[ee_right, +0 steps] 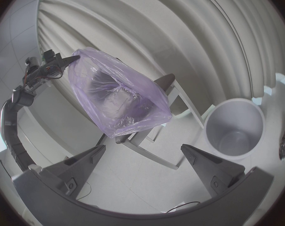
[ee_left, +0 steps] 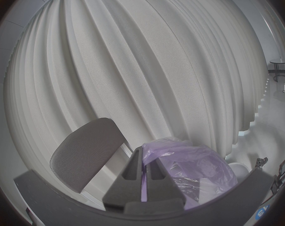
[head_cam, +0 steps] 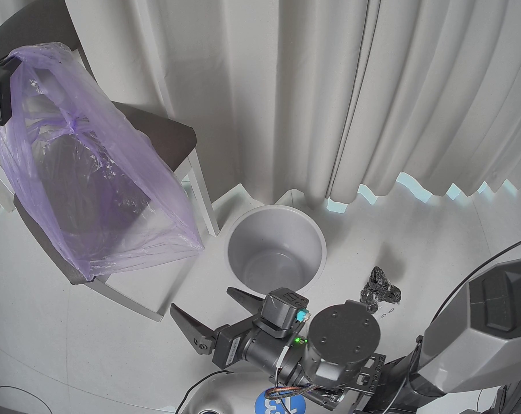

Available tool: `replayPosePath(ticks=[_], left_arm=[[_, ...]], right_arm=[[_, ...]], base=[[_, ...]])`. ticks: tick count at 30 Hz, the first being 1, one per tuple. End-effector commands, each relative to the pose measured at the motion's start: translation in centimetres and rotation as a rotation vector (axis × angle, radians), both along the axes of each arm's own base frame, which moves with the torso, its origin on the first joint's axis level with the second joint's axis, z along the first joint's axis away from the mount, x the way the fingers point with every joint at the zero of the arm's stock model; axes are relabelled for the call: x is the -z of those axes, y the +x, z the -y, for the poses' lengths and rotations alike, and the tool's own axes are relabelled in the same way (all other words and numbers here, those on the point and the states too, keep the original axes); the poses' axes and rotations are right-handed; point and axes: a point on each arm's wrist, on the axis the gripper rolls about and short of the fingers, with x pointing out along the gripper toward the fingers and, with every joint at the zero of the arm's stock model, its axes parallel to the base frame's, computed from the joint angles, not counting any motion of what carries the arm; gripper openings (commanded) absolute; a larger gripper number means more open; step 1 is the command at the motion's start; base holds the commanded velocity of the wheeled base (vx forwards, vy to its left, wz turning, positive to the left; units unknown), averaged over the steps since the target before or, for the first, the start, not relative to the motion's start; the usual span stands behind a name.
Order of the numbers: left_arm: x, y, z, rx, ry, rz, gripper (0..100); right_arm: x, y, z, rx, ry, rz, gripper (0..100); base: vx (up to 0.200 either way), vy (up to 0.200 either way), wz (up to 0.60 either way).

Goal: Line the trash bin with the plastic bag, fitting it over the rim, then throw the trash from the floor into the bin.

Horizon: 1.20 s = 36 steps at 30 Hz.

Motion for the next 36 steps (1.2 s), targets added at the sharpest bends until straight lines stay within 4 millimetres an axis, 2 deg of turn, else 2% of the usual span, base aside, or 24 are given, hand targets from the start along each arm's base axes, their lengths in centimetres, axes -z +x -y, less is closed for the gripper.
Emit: replayPosePath(ticks=[1, 4, 13, 24, 29, 36], left_arm=[[0.0, 0.1, 0.1, 0.002, 0.000, 0.000, 0], [0.0, 0.0, 0.1, 0.004, 0.000, 0.000, 0], [0.0, 0.0, 0.2, 0.018, -0.001, 0.002, 0], [0.1, 0.2, 0.3, 0.016, 0.001, -0.004, 0], [0.1, 0.2, 0.3, 0.016, 0.001, -0.003, 0], [0.2, 0.2, 0.3, 0.017, 0.003, -0.004, 0]], right_arm=[[-0.7, 0.9, -1.5, 0.018, 0.065, -0.103, 100], [-1.3, 2.0, -2.3, 0.079, 0.105, -0.161, 100], [0.0, 5.1, -4.4, 0.149, 0.163, -0.278, 100], [0.3, 6.9, -7.1, 0.154, 0.180, -0.299, 100], [0.5, 7.2, -7.6, 0.152, 0.189, -0.296, 100], [-0.3, 7.8, -7.9, 0.155, 0.236, -0.290, 100]], base=[[0.000, 0.000, 0.00], [0.000, 0.000, 0.00], [0.000, 0.000, 0.00], [0.000, 0.000, 0.00], [0.000, 0.000, 0.00], [0.000, 0.000, 0.00]])
